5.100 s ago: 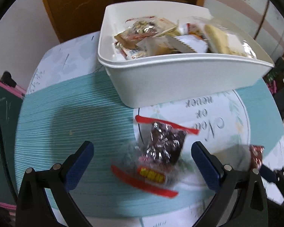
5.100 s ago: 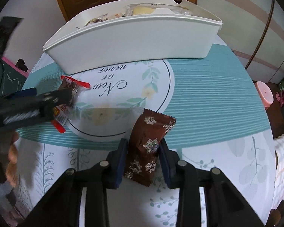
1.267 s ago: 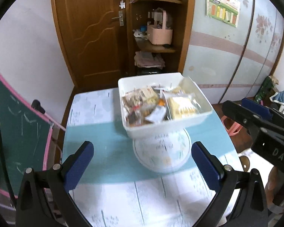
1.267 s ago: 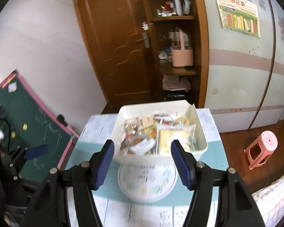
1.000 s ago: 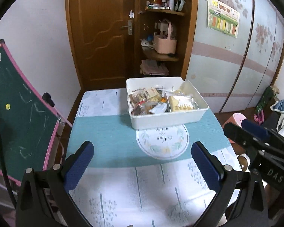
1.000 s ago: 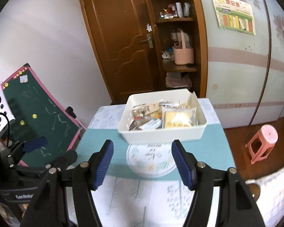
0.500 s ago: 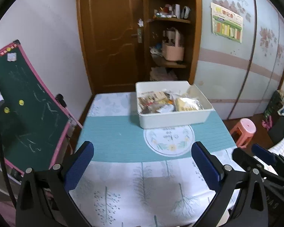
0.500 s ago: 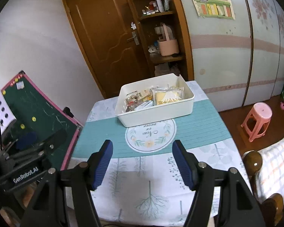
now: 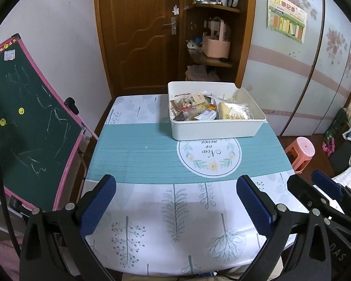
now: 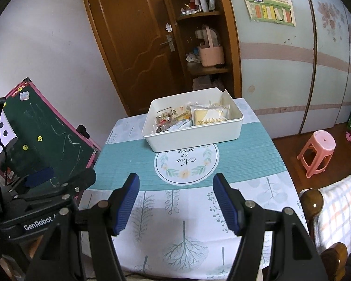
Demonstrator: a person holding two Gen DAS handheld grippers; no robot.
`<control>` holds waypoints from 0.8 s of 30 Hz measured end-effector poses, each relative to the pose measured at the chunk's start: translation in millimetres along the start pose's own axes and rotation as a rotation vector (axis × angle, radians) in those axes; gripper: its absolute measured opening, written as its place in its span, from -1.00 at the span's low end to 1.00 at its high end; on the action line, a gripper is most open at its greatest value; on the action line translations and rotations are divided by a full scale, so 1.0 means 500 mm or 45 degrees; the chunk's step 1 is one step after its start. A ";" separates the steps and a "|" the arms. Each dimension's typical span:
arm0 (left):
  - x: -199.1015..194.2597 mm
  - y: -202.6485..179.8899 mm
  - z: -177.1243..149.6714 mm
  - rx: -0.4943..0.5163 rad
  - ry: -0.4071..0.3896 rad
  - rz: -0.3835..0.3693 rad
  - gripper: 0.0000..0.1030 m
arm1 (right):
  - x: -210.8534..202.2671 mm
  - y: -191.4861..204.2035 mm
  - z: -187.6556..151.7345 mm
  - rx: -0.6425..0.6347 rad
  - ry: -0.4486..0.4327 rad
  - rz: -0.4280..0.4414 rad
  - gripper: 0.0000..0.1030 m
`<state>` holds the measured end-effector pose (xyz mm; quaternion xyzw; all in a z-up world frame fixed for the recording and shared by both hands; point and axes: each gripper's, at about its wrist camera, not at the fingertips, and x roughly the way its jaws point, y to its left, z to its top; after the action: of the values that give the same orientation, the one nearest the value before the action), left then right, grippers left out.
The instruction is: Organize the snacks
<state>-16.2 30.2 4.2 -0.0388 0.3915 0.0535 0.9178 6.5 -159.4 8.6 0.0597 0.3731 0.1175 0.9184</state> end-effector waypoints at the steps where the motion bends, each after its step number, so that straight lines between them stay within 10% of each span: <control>1: 0.001 -0.002 0.000 0.001 0.001 0.003 0.99 | 0.002 0.000 0.000 -0.001 0.003 0.001 0.28; 24: 0.024 0.005 -0.008 0.002 0.059 -0.001 0.99 | 0.026 -0.007 -0.009 0.015 0.048 0.006 0.28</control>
<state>-11.1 33.1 -7.3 -0.0395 0.4126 0.0521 0.9086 13.1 -159.2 -3.9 0.0637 0.3908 0.1188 0.9106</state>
